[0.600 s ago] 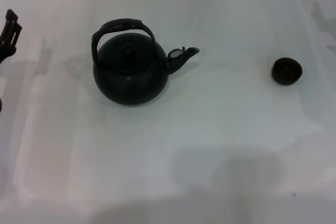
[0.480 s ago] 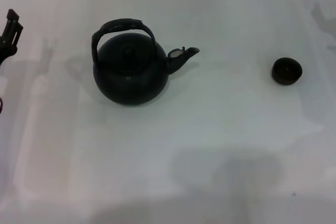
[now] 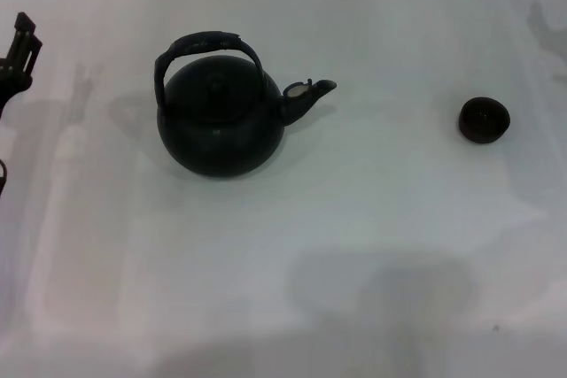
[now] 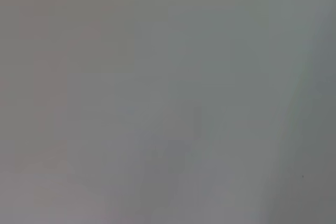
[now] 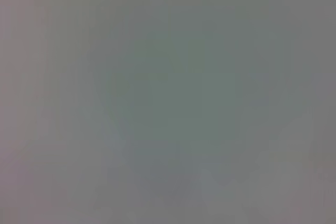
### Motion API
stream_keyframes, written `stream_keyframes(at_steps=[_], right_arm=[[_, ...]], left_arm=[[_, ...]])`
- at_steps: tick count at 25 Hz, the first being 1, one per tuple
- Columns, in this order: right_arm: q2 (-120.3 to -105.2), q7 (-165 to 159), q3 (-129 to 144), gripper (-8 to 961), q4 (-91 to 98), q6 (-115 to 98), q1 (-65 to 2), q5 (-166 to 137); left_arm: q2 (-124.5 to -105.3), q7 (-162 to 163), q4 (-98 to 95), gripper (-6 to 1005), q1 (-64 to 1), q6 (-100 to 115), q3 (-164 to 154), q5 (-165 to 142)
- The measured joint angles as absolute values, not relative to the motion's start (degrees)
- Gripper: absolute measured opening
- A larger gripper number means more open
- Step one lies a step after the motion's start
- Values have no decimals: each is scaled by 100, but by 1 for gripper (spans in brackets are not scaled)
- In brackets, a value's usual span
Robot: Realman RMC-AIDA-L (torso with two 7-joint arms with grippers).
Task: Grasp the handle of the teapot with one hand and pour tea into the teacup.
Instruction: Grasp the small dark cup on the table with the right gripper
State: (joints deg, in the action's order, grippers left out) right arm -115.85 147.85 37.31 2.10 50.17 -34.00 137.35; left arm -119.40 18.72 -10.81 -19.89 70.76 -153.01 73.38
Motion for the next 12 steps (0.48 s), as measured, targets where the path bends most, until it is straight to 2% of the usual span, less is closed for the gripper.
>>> stream_keyframes(at_steps=[7, 10, 12], right_arm=[[-11503, 12977, 4417, 837, 976, 4404, -3484, 13134], [-11400, 11807, 5028, 836, 1481, 4144, -3473, 12587], [-11273, 10927, 5425, 836, 1806, 4145, -3465, 12141]], left_arm=[[-11935, 1872, -1081, 756, -1992, 7080, -15301, 7337], [-11929, 1872, -1081, 756, -1985, 7083, -15301, 7331], [-11928, 1872, -1081, 756, -1977, 7084, -15301, 7330]])
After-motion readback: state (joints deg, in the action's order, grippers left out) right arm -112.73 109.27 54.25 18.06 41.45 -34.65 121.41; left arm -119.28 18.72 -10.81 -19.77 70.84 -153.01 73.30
